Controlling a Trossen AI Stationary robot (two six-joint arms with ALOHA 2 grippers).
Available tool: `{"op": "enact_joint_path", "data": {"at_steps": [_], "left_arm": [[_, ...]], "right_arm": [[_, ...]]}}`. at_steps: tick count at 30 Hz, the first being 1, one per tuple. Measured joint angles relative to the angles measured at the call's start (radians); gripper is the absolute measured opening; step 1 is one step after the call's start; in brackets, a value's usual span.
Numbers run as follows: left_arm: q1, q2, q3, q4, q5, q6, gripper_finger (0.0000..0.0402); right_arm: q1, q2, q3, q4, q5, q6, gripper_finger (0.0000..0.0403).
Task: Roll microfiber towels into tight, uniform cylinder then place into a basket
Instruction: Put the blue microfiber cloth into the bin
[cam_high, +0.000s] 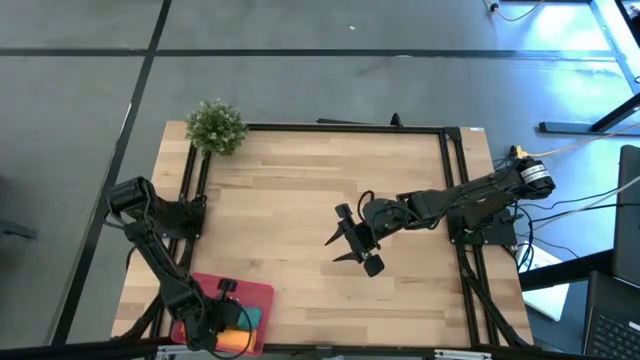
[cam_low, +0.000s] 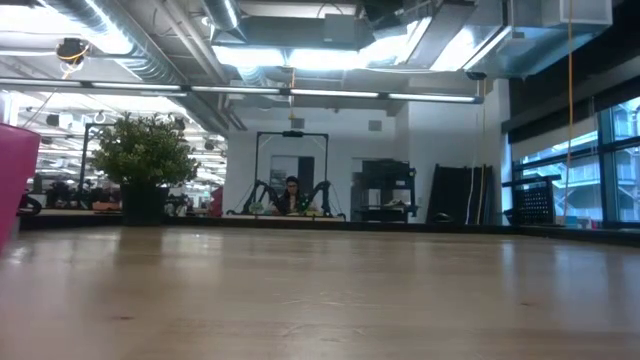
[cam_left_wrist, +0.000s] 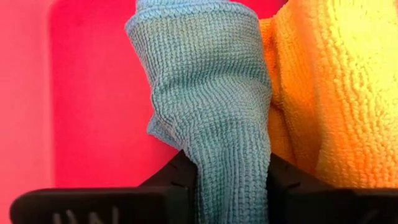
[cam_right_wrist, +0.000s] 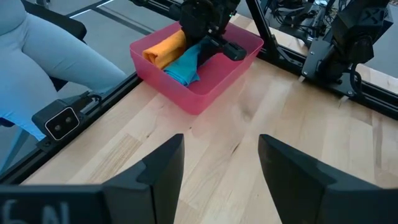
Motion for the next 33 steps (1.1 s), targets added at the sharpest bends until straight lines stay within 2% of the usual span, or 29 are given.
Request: {"op": "enact_joint_path", "data": {"at_steps": [8, 14, 19, 33], "left_arm": [[0.000, 0.000, 0.000, 0.032, 0.018, 0.000, 0.0110], [0.000, 0.000, 0.000, 0.018, 0.060, -0.019, 0.0143], [0.000, 0.000, 0.000, -0.015, 0.021, -0.055, 0.0165], [0.000, -0.012, 0.000, -0.014, -0.008, -0.105, 0.0168]], "right_arm": [[0.000, 0.000, 0.000, 0.000, 0.000, 0.000, 0.0207], [0.000, 0.000, 0.000, 0.000, 0.000, 0.000, 0.0207], [0.000, 0.000, 0.000, 0.000, 0.000, 0.000, 0.0207], [0.000, 0.000, 0.000, 0.000, 0.000, 0.000, 0.0207]]}}
